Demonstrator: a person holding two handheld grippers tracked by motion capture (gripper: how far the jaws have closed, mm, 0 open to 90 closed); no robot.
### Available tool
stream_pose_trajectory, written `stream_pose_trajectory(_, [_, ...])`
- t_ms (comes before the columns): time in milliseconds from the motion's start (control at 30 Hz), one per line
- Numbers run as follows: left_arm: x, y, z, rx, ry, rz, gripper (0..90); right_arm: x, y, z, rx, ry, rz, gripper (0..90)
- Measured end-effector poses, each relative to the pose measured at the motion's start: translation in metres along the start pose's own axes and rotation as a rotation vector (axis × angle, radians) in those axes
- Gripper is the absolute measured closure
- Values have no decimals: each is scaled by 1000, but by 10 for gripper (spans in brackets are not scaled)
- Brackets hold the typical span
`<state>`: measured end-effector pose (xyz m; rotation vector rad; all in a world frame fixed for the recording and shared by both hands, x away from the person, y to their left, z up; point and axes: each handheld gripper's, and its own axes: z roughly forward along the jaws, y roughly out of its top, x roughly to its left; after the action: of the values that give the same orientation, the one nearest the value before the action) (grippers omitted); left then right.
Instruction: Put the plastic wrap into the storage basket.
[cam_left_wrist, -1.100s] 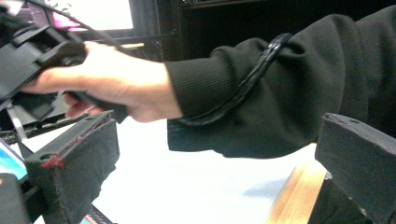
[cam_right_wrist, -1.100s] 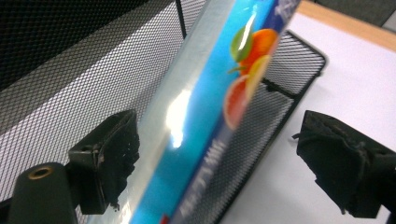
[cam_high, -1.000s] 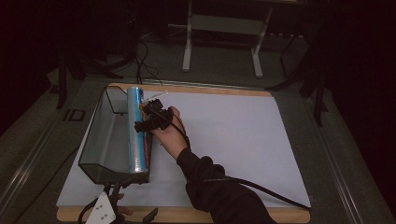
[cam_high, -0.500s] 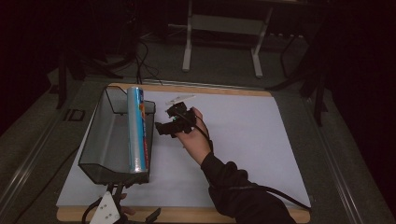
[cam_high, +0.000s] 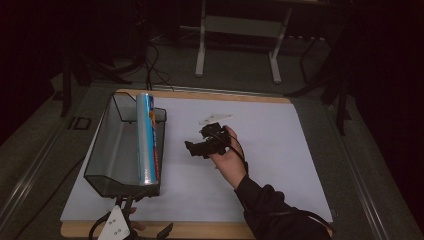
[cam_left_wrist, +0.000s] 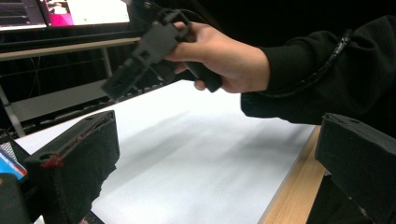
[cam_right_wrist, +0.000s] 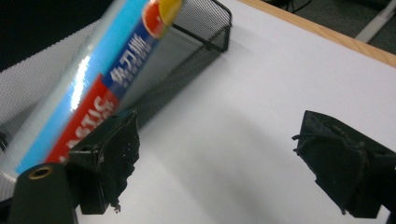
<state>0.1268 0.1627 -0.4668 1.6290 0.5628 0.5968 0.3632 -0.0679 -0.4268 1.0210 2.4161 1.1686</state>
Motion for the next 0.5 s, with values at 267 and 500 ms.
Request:
stream_pose_trajectory(267, [-1, 0, 1, 2, -2, 1, 7, -14, -24, -16, -8, -11, 12, 131])
stream_pose_trajectory(500, [-1, 0, 1, 6, -4, 5, 7, -22, -50, -33, -18, -18, 23, 129])
